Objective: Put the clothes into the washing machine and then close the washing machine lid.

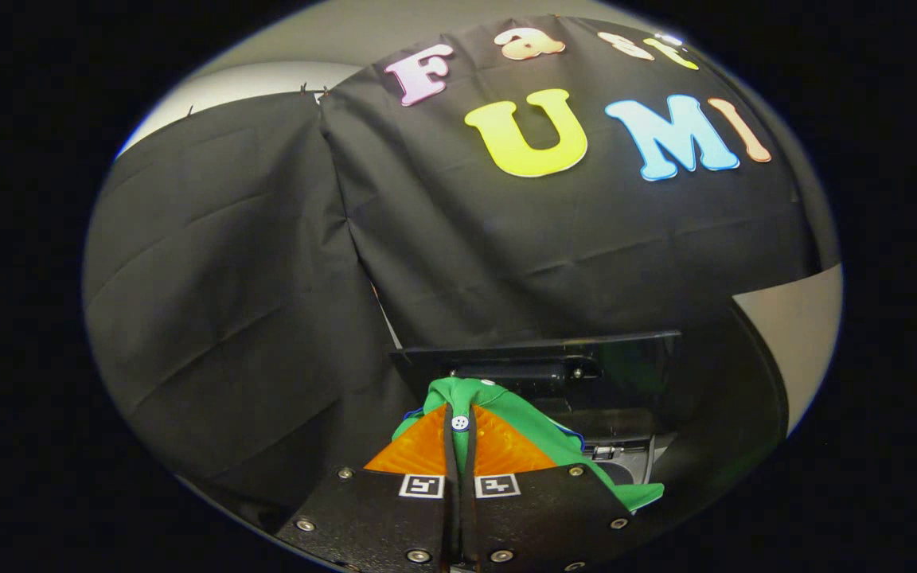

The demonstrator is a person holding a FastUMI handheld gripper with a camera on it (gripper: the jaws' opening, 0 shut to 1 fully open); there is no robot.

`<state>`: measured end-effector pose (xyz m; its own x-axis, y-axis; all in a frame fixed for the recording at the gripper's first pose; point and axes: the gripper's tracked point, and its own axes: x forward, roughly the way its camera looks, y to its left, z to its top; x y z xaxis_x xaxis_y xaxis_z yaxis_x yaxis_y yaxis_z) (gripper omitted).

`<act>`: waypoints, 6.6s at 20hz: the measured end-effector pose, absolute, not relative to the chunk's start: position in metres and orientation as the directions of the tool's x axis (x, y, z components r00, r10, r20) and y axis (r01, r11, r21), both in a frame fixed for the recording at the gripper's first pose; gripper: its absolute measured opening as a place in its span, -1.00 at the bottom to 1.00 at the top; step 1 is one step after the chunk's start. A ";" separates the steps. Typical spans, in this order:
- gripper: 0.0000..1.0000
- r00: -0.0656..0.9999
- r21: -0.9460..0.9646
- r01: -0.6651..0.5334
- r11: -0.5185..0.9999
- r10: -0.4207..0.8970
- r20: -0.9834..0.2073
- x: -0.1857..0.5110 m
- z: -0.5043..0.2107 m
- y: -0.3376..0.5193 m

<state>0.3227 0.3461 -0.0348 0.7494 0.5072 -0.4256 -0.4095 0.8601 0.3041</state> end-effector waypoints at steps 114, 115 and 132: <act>0.86 0.846 0.095 -0.331 0.939 0.340 -0.411 0.400 -0.076 0.361; 0.86 0.845 0.095 -0.334 0.938 0.343 -0.410 0.392 -0.078 0.362; 0.82 0.792 0.070 -0.420 0.905 0.403 -0.457 0.263 -0.126 0.337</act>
<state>0.2631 0.3368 -0.1263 0.7925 0.4034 -0.4575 -0.4203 0.9047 0.0697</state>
